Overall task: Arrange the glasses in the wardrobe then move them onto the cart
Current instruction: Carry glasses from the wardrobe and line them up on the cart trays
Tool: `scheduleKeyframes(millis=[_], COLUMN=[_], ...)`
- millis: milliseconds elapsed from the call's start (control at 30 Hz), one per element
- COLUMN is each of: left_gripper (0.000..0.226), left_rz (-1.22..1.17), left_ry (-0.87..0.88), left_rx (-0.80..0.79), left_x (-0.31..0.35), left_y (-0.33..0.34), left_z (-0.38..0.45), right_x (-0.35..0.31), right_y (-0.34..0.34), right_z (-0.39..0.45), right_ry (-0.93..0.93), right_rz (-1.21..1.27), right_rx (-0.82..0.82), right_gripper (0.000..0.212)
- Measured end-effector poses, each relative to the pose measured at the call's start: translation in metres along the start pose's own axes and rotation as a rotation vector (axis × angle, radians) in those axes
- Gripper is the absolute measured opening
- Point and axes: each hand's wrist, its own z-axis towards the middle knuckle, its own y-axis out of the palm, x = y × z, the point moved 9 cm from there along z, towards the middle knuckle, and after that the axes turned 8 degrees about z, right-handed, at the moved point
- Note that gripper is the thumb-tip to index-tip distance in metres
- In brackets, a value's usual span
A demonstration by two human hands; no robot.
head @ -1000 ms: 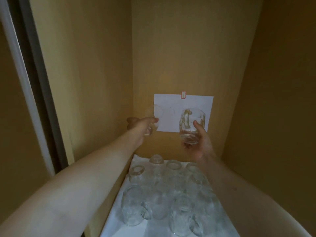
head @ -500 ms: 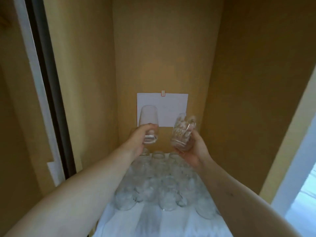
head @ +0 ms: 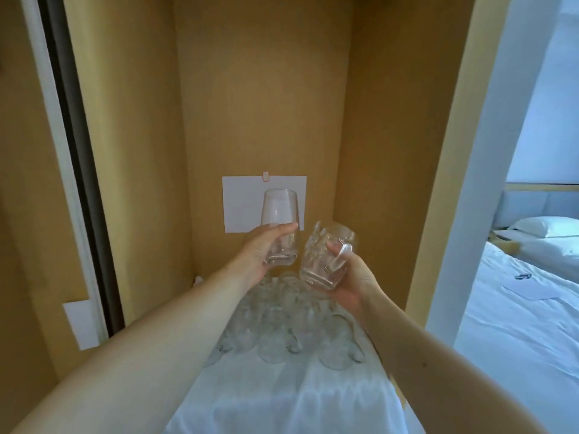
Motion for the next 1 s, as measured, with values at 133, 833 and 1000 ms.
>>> scheduleKeyframes(millis=[133,833,1000], left_gripper=[0.057,0.100,0.087], left_rz=[-0.009,0.075,0.081], left_ry=[-0.028,-0.182,-0.270], left_rx=[-0.100,-0.438,-0.562], left_x=[-0.015,-0.111,-0.149], left_y=[0.058,0.373,0.454], left_z=[-0.028,-0.161,-0.178], right_x=[-0.025,-0.170,-0.200], right_y=[-0.025,-0.230,-0.283], right_z=[-0.057,-0.349,-0.407], right_ry=[-0.017,-0.220,-0.278], right_rz=[-0.152,-0.144,-0.145], right_rx=[-0.059,0.221,0.337], right_gripper=[0.055,0.030,0.038])
